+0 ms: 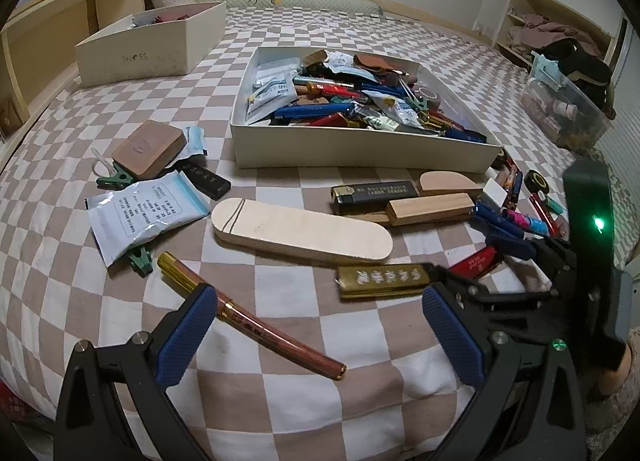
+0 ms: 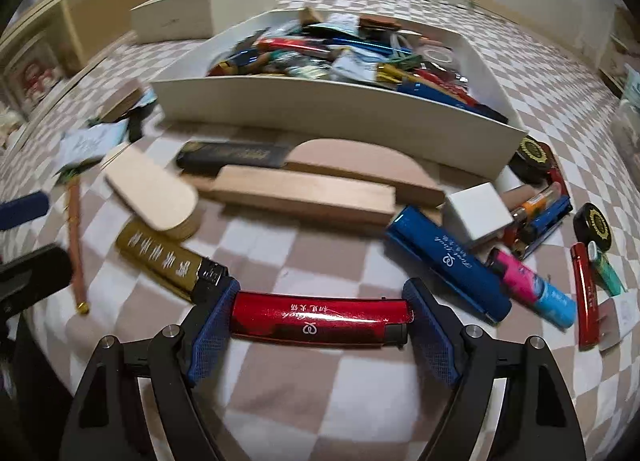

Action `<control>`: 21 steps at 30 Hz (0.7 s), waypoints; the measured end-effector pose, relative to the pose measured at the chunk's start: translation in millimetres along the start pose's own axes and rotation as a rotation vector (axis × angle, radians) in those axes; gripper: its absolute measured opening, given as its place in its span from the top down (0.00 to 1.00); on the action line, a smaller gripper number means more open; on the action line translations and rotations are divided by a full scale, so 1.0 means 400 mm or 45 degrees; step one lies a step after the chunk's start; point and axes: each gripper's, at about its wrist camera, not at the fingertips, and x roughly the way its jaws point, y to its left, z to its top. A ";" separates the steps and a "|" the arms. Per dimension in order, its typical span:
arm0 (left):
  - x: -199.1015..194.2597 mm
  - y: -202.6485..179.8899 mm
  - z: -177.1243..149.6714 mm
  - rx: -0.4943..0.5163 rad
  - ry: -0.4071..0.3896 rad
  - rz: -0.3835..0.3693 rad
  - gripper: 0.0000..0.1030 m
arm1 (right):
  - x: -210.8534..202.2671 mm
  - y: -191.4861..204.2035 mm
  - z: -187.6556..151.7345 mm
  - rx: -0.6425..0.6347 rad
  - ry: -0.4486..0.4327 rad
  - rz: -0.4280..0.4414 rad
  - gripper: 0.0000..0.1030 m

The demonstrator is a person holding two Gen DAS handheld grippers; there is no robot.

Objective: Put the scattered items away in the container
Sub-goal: 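Grasp the gold lighter with the left gripper while the right grasps the red lighter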

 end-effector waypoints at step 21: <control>0.130 -0.104 0.006 0.069 0.101 0.013 0.00 | -0.061 -0.091 -0.080 0.125 -0.038 0.024 0.19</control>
